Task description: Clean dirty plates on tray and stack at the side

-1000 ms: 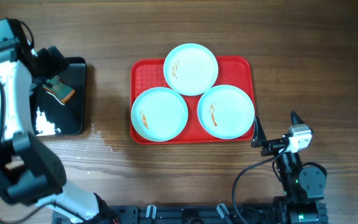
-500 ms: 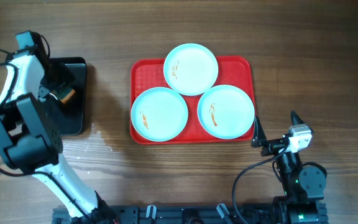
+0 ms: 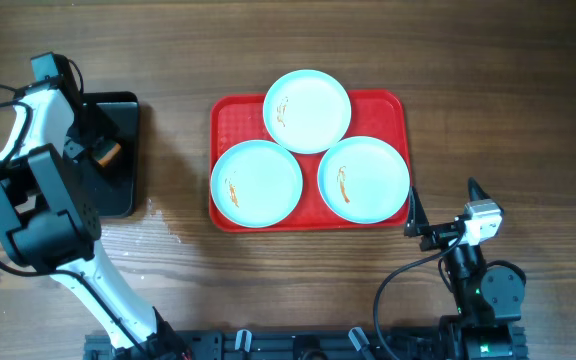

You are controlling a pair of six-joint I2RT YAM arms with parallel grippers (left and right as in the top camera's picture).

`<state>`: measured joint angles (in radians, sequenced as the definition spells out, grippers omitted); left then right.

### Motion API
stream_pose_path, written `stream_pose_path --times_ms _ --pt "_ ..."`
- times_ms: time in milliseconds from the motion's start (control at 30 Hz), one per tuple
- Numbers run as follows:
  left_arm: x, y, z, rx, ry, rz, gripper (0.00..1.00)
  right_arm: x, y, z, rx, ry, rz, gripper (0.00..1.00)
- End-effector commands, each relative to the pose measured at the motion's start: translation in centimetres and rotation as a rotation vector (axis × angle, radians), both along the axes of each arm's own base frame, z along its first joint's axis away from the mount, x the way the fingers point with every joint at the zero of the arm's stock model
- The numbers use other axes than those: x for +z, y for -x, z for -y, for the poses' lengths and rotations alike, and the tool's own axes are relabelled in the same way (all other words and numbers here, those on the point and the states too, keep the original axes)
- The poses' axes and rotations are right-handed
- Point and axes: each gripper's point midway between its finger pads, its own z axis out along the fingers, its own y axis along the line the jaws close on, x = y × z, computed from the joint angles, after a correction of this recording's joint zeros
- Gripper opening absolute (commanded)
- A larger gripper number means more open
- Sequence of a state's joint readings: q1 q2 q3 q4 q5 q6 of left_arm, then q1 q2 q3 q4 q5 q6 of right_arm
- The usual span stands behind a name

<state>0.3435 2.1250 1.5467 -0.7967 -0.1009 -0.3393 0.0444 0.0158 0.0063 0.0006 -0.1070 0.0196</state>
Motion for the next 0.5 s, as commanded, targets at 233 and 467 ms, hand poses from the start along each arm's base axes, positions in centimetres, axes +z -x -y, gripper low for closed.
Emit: stream_pose_path --times_ms 233,467 --pt "-0.6 0.1 -0.6 0.02 -0.008 -0.008 0.62 0.1 0.0 0.3 -0.016 0.017 0.007 1.0" --pt "-1.7 0.8 -0.4 0.02 -0.003 -0.023 0.63 0.1 0.0 0.3 -0.016 0.017 0.007 1.0"
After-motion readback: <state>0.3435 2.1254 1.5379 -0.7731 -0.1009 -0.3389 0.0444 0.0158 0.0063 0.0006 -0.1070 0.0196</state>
